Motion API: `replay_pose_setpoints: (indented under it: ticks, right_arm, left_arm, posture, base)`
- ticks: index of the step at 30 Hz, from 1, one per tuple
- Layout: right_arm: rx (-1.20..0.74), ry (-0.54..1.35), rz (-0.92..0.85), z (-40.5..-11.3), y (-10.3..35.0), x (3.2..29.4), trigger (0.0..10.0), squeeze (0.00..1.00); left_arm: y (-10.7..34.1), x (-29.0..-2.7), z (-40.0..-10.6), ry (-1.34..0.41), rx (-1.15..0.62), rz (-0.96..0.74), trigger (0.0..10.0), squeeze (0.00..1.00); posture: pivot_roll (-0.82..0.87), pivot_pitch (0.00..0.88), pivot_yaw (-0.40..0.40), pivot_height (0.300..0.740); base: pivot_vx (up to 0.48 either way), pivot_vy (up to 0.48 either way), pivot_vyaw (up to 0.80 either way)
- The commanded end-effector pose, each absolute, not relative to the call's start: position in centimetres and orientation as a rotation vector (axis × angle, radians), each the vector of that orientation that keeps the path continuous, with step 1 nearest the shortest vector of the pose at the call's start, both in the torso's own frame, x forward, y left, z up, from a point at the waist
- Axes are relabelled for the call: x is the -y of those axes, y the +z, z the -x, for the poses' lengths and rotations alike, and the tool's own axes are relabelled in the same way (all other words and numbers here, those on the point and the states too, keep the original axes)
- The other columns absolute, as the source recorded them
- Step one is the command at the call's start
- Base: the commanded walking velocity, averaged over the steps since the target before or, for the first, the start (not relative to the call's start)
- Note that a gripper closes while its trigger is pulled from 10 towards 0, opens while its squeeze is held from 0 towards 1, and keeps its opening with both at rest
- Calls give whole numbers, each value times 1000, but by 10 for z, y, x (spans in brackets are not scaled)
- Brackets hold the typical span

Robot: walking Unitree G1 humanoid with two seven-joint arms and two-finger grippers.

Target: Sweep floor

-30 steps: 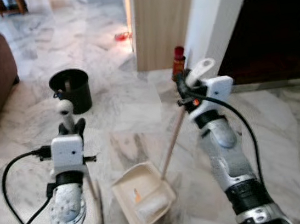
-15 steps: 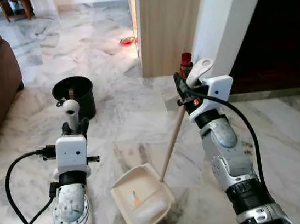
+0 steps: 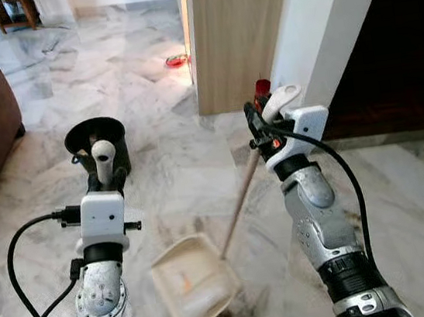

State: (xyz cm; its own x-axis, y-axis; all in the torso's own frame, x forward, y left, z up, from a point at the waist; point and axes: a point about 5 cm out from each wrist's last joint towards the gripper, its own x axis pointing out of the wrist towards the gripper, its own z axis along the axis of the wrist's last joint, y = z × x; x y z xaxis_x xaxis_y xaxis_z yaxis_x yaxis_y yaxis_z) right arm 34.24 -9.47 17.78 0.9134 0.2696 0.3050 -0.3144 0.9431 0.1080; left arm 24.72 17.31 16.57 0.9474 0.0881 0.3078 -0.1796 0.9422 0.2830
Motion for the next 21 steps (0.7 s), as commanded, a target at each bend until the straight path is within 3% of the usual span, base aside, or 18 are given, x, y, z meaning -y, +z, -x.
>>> replay_pose_setpoints:
  ticks: [1,18,21]
  right_arm:
    - [352,327,-204,-342,193,87,10000,0]
    - [351,362,-204,-340,194,80,10000,0]
    - [355,364,-202,-340,195,80,10000,0]
  left_arm:
    - [176,-172,-245,140,355,-346,10000,0]
    - [175,-168,-244,133,353,-347,10000,0]
    - [175,-168,-244,132,354,-346,10000,0]
  posture:
    - [60,96,-37,740]
    - [61,100,-41,740]
    - [60,101,-41,740]
  base:
    - [398,0,0]
    - [399,0,0]
    - [400,0,733]
